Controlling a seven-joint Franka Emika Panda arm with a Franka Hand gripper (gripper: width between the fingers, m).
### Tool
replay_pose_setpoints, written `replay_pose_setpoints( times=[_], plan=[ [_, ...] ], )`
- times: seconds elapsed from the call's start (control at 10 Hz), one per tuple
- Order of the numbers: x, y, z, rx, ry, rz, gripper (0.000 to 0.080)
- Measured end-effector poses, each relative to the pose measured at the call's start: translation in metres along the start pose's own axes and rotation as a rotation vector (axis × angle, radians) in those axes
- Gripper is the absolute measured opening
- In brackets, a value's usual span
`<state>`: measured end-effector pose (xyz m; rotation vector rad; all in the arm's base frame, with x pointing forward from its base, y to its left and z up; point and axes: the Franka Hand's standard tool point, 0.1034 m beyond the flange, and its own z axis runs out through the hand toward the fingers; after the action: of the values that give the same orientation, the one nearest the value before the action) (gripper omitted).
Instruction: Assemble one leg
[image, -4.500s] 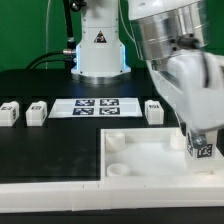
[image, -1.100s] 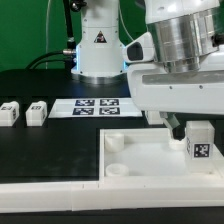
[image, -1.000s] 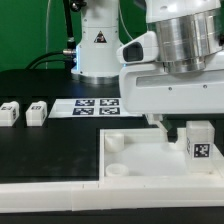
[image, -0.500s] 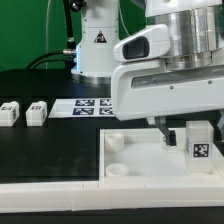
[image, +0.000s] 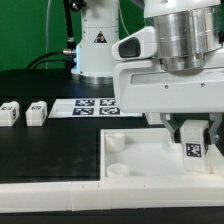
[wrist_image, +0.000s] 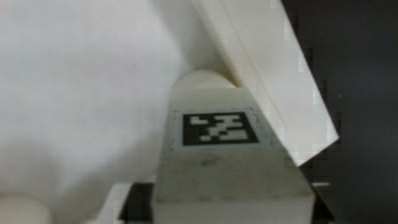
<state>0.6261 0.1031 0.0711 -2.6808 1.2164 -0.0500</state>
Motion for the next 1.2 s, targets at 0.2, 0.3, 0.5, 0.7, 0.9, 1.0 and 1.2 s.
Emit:
replay_pose_setpoints(
  times=[0.2, 0.3, 0.5, 0.7, 0.9, 1.0, 1.2],
  plan=[
    [-0.008, -0.001, 0.002, 0.003, -0.020, 0.426, 0.0290],
    [-0.011, -0.002, 0.004, 0.030, -0.030, 0.610, 0.0291],
    [-0.013, -0.005, 0.005, 0.087, -0.038, 1.038, 0.0291],
    [-0.013, -0.004, 0.006, 0.080, -0.031, 0.932, 0.0361],
    [-0.019, -0.005, 0.007, 0.005, -0.039, 0.546, 0.0500],
    [-0.022, -0.009, 0.007, -0.011, -0.037, 0.371, 0.0621],
    [-0.021, -0.007, 0.007, -0.008, -0.035, 0.193, 0.0641]
  ],
)
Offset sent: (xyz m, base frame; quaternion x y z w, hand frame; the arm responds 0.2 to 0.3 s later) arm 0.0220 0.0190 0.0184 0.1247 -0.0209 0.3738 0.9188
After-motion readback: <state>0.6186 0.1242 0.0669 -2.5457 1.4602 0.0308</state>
